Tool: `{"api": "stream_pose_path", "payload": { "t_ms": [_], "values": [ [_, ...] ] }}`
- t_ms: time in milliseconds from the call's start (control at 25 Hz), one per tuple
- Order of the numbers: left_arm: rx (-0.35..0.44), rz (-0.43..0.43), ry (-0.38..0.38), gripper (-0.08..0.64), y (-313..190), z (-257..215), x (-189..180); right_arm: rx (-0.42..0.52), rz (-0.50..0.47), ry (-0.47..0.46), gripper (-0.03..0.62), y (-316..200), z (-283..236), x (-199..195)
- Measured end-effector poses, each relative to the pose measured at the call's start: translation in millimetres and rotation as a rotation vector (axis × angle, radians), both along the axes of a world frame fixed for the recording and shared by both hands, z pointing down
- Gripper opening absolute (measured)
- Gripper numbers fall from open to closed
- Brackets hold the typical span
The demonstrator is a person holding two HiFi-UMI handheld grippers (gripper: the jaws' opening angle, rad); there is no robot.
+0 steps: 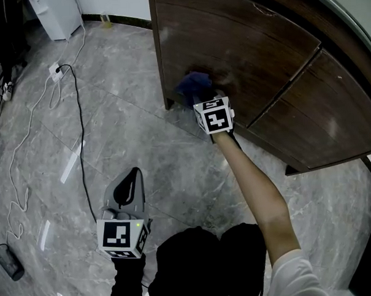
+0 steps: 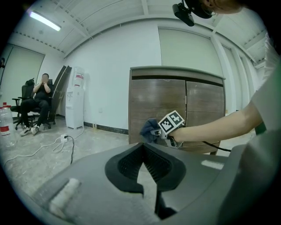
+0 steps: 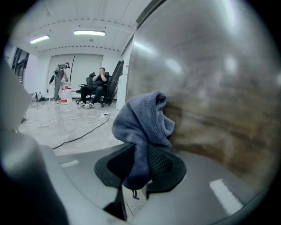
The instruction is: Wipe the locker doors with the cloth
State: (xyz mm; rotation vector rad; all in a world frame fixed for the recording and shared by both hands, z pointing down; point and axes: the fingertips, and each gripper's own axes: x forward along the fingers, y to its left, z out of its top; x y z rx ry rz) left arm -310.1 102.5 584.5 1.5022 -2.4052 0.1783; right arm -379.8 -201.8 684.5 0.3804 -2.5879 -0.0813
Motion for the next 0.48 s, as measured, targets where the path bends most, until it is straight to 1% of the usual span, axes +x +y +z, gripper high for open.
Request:
{"api": "stream_pose_path", "payload": {
  "t_ms": [280, 400, 480],
  "values": [
    [0.007, 0.022, 0.014, 0.0, -8, -6, 10, 0.049, -0.025, -0.107, 0.089, 3, -109, -12],
    [0.016, 0.025, 0.006, 0.0, -9, -11, 9, 0.085, -0.039, -0.13, 0.089, 5, -143, -22],
    [0.015, 0.021, 0.002, 0.0, -8, -12, 8, 0.091, -0.041, -0.148, 0.089, 5, -159, -27]
  ]
}}
